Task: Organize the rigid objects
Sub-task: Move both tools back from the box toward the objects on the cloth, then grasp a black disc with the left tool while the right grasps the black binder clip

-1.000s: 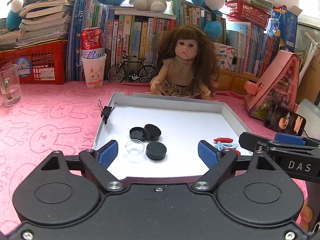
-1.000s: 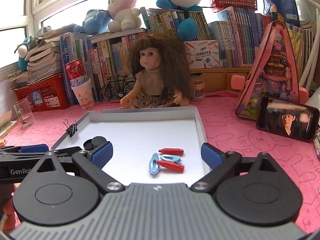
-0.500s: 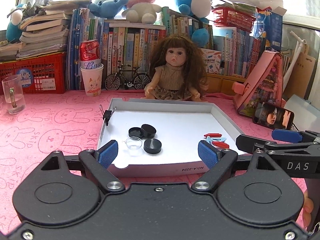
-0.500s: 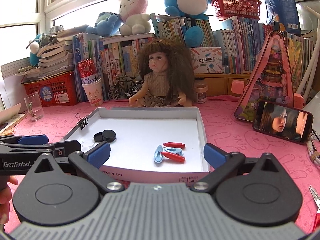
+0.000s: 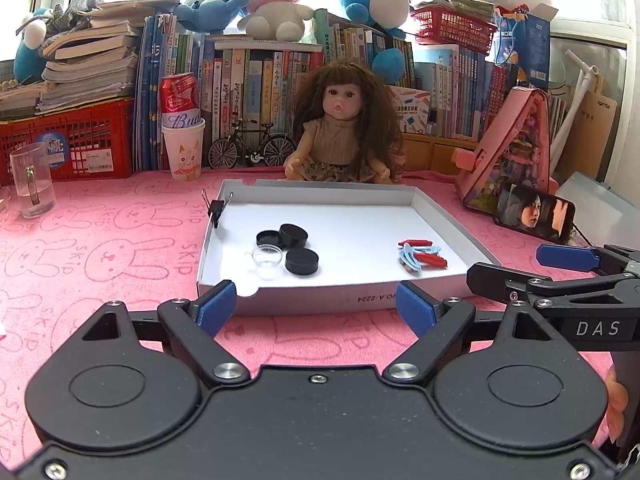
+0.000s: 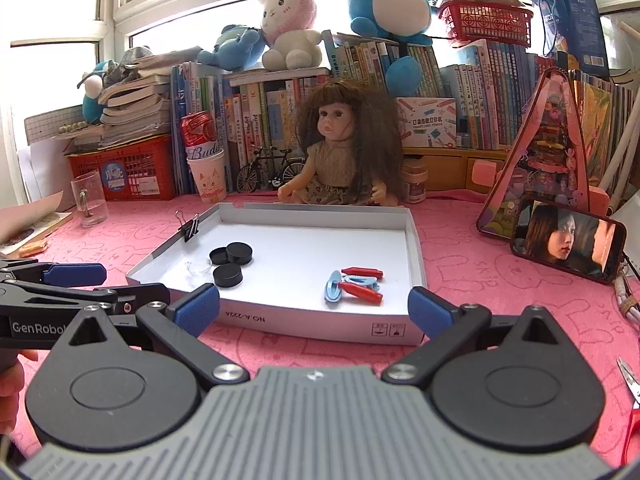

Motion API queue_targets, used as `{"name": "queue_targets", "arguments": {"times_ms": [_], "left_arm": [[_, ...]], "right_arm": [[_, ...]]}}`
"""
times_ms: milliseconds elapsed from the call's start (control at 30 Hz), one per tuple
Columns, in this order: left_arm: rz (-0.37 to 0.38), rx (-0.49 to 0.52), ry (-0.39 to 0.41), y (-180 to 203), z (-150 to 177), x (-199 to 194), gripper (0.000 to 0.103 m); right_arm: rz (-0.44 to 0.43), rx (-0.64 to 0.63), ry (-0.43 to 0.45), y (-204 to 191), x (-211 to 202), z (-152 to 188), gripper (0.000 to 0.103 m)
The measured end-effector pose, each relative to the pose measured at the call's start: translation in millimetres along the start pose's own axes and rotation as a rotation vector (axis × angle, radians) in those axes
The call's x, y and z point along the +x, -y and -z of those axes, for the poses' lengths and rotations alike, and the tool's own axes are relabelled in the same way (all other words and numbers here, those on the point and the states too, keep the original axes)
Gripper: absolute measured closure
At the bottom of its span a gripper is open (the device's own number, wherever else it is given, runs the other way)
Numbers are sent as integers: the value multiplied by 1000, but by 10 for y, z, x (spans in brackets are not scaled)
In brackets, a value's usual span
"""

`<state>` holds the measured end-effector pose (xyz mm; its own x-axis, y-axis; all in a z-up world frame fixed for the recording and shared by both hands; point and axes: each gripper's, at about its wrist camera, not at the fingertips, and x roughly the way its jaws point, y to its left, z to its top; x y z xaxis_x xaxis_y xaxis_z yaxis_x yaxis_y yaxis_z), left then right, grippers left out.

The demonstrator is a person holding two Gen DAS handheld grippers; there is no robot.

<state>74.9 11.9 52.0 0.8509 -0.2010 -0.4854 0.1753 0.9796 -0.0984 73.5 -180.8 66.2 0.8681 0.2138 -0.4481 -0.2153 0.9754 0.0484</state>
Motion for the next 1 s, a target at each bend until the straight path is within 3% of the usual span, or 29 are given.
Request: {"name": "queue_targets", "arguments": {"times_ms": [367,567,700,1000], "left_arm": [[26,16,-45,-38,292,-134,19],[83,41,-44,-27,510,-441,28],[134,106,-76,55,678,-551,51],[118,156,-82,213,825,-399,56]], "right_arm": [[-44,-59,-27,-131,-144,242,0],[-59,-36,-46,-94,-304,433,0],[-52,-60,-53,-98,-364,532,0],[-47,-16,-61,-70,-355,567,0]]}}
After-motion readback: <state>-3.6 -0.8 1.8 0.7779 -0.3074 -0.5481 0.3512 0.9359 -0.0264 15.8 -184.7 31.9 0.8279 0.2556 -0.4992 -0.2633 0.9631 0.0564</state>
